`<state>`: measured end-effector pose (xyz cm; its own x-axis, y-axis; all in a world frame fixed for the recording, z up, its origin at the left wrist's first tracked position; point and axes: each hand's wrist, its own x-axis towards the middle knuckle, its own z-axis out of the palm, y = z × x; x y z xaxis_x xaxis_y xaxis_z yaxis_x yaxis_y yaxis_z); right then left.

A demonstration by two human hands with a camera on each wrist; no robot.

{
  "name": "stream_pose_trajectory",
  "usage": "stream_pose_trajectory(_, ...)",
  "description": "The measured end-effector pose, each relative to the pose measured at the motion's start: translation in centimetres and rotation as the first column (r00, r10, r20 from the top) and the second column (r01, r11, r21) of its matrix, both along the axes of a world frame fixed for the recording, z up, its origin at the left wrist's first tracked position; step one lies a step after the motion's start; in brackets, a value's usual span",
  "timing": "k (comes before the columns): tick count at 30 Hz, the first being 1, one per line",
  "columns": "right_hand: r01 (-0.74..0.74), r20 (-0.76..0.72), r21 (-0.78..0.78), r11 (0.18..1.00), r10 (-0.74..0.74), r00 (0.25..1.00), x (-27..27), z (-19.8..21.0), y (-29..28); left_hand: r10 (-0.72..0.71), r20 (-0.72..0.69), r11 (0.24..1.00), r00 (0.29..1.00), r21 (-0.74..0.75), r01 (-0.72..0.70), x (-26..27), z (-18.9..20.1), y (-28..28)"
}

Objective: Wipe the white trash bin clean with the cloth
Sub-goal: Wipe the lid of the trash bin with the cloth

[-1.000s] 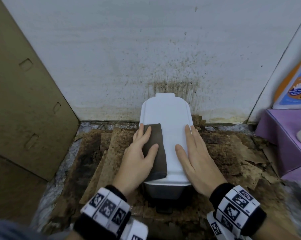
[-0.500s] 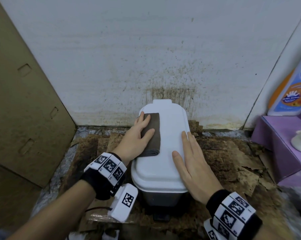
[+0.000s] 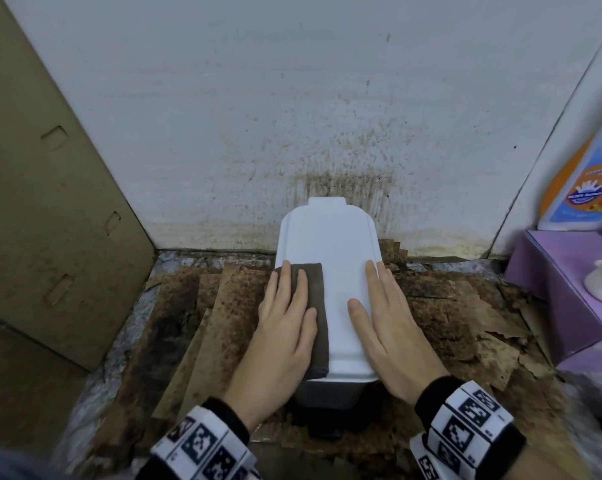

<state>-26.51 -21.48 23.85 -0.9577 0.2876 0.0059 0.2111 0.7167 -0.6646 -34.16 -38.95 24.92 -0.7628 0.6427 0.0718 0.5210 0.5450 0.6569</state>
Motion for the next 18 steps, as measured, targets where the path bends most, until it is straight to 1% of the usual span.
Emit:
stream_pose_trajectory(2, 0.001, 0.002, -0.016, 1.0, -0.001, 1.0, 0.0, 0.0, 0.1, -0.007, -0.075, 0.999, 0.997, -0.048, 0.003, 0.3, -0.1, 0.2)
stream_pose_trajectory(4, 0.001, -0.001, -0.035, 0.999, -0.001, 1.0, 0.0, 0.1, 0.1, -0.02, -0.118, 0.992, 0.993, -0.126, 0.005, 0.0, -0.2, 0.5)
stream_pose_trajectory(7, 0.009, -0.03, -0.09, 0.996, -0.012, 0.999, 0.2, 0.1, 0.1, -0.048, -0.208, 0.964, 0.977, -0.267, -0.01, -0.1, -0.3, 1.2)
stream_pose_trajectory(10, 0.011, -0.053, -0.126, 0.992, -0.018, 0.998, 0.3, -0.1, 0.2, -0.119, -0.292, 0.93, 0.949, -0.367, 0.004, -0.5, 0.1, 2.1)
stream_pose_trajectory(12, 0.009, -0.068, -0.128, 0.992, -0.018, 0.998, 0.3, -0.2, 0.3, -0.193, -0.276, 0.908, 0.942, -0.415, 0.064, -1.1, 0.8, 2.9)
stream_pose_trajectory(16, 0.002, -0.067, -0.133, 0.991, -0.011, 0.998, 0.3, -0.1, 0.4, -0.269, -0.15, 0.852, 0.951, -0.498, 0.162, -3.3, 2.3, 4.9)
stream_pose_trajectory(18, -0.003, -0.043, -0.128, 0.992, -0.003, 0.999, 0.3, 0.2, 0.4, -0.298, -0.083, 0.834, 0.951, -0.507, 0.217, -5.0, 3.0, 5.7)
